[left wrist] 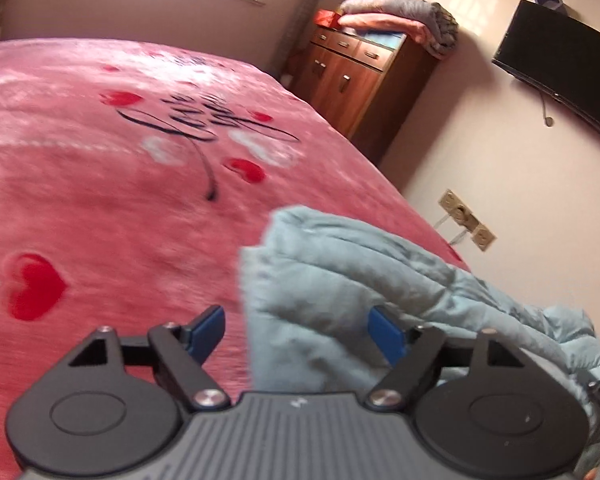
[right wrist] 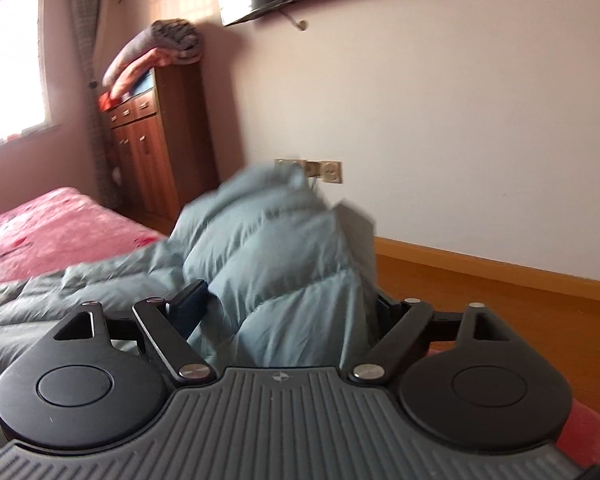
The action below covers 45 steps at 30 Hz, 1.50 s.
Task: Fold large clothes
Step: 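Lay the folded jacket bundle on the bed and open both grippers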
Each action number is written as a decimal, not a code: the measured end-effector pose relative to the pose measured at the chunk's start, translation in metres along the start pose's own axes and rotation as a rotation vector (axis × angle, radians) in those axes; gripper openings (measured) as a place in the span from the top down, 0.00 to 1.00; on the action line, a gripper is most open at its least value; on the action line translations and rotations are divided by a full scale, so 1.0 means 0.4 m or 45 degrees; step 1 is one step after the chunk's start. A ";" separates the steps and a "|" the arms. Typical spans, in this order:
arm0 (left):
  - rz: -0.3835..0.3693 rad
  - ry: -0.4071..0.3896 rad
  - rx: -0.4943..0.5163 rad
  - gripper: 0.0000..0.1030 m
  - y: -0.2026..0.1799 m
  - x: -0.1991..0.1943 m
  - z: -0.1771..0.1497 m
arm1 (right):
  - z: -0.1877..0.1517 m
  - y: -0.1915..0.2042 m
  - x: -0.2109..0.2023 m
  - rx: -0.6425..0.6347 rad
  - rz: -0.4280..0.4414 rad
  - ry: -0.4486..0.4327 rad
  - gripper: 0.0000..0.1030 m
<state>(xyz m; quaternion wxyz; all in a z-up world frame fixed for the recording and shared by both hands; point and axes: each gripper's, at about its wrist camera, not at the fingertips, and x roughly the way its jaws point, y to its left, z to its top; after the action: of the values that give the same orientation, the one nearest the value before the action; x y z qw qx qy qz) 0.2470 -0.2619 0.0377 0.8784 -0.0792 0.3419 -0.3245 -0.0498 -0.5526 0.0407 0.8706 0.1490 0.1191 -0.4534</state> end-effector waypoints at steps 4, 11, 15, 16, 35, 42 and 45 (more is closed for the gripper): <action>0.048 -0.017 0.034 0.23 0.027 -0.067 -0.003 | 0.023 -0.035 -0.008 0.123 -0.024 -0.046 0.02; 0.097 -0.039 0.184 0.16 0.007 -0.235 -0.076 | 0.065 -0.074 -0.074 0.233 -0.025 -0.096 0.00; 0.100 -0.047 0.222 0.09 -0.018 -0.333 -0.140 | 0.062 -0.053 -0.112 0.197 0.008 -0.059 0.00; 0.098 -0.051 0.220 0.09 -0.023 -0.359 -0.157 | 0.055 -0.048 -0.124 0.183 0.018 -0.039 0.00; 0.265 -0.047 0.187 0.01 -0.053 -0.797 -0.348 | -0.058 -0.087 -0.585 -0.069 0.132 0.111 0.00; 0.243 -0.122 0.212 0.01 -0.095 -0.921 -0.343 | -0.023 -0.063 -0.763 -0.125 0.186 0.001 0.00; 0.237 -0.142 0.221 0.01 -0.103 -0.962 -0.339 | 0.001 -0.049 -0.798 -0.123 0.200 0.015 0.00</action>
<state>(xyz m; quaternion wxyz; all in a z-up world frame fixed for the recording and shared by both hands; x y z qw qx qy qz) -0.0764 -0.0425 0.1617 0.9259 0.0111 0.2690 -0.2650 -0.2449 -0.3226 0.1475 0.9090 0.1184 0.1338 -0.3766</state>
